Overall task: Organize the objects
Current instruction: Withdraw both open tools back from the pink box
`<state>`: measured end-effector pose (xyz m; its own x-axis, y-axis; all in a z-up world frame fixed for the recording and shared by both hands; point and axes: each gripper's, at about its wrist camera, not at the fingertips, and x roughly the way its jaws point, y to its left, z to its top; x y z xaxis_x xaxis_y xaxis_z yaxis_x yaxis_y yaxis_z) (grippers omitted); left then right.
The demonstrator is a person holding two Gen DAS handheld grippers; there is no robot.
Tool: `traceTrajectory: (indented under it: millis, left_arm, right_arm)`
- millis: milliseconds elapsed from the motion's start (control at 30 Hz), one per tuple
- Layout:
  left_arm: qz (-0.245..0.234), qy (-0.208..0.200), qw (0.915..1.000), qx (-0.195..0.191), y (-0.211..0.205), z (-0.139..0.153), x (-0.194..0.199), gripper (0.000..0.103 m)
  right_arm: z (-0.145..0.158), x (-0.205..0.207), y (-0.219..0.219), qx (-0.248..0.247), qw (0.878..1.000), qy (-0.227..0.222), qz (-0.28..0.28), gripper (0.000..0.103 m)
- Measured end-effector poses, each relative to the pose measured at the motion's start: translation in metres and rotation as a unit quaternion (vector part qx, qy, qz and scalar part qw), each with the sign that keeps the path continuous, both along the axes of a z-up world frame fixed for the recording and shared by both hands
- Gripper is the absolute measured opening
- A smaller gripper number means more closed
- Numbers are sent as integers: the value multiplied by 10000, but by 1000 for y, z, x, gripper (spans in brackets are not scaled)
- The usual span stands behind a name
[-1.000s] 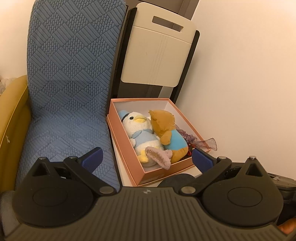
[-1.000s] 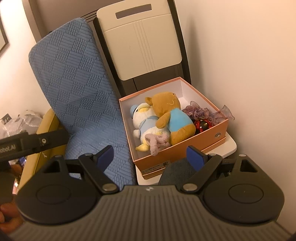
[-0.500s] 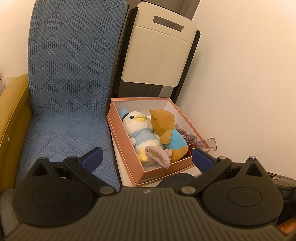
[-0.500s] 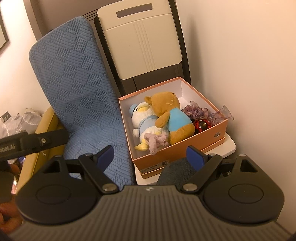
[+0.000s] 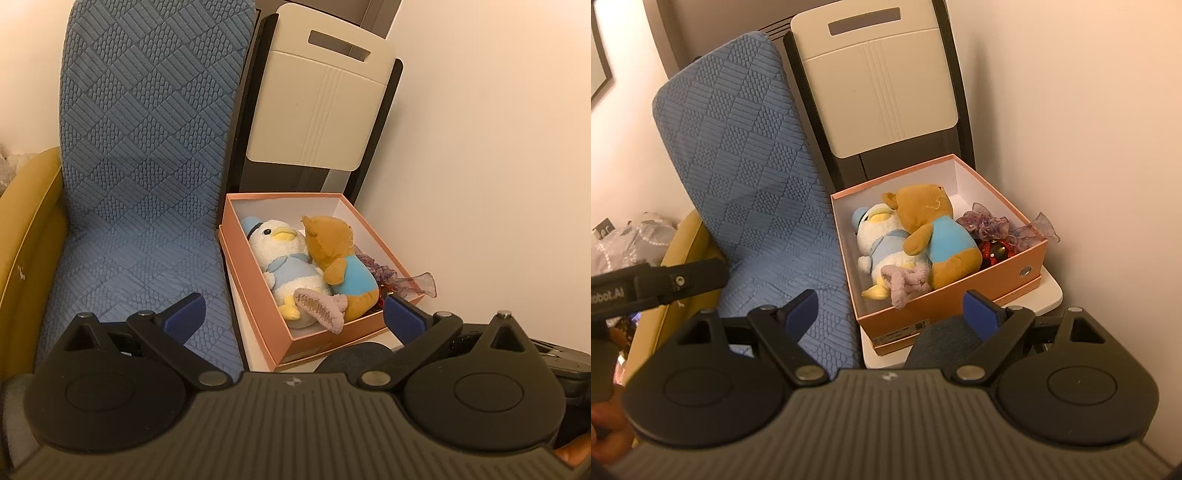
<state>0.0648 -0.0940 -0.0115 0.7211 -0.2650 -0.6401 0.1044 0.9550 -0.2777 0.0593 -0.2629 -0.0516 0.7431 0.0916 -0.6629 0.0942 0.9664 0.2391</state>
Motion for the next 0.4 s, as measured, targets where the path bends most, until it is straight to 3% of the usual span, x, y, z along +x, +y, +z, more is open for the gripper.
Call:
traceTrajectory:
  millis: [400]
  left_arm:
    - [-43, 3, 10000, 70, -4, 1, -3, 103]
  right_arm:
    - [-1, -1, 0, 27, 10000, 17, -16, 87]
